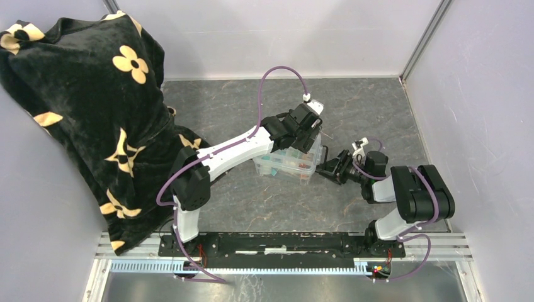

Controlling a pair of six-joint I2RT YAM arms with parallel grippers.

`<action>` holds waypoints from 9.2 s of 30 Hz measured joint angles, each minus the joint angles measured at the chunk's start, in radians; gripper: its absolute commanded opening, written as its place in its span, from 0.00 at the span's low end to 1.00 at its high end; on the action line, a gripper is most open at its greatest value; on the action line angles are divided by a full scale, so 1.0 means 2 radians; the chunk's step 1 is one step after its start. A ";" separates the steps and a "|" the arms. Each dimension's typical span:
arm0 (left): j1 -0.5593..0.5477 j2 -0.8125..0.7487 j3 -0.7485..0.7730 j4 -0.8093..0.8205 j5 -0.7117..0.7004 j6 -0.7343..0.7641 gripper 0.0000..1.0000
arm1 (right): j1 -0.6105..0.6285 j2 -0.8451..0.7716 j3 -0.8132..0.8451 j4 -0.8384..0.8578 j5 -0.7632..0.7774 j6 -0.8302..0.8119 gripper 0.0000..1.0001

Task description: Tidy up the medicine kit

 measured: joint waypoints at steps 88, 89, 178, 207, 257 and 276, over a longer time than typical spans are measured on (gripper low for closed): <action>-0.006 -0.001 0.054 -0.072 0.002 0.000 0.76 | 0.082 -0.274 0.179 -0.450 0.219 -0.244 0.63; -0.005 -0.001 0.071 -0.078 0.002 0.000 0.77 | 0.082 -0.281 0.178 -0.450 0.222 -0.244 0.63; 0.031 -0.336 -0.395 0.231 0.093 -0.319 1.00 | 0.107 -0.356 0.288 -0.656 0.250 -0.344 0.64; 0.118 -0.299 -0.532 0.450 0.245 -0.332 1.00 | 0.200 -0.224 0.261 -0.472 0.194 -0.265 0.04; 0.118 -0.171 -0.584 0.701 0.290 -0.453 0.63 | 0.202 -0.202 0.244 -0.454 0.192 -0.276 0.01; 0.082 -0.208 -0.479 0.485 0.160 -0.378 0.40 | 0.202 -0.202 0.244 -0.455 0.192 -0.276 0.01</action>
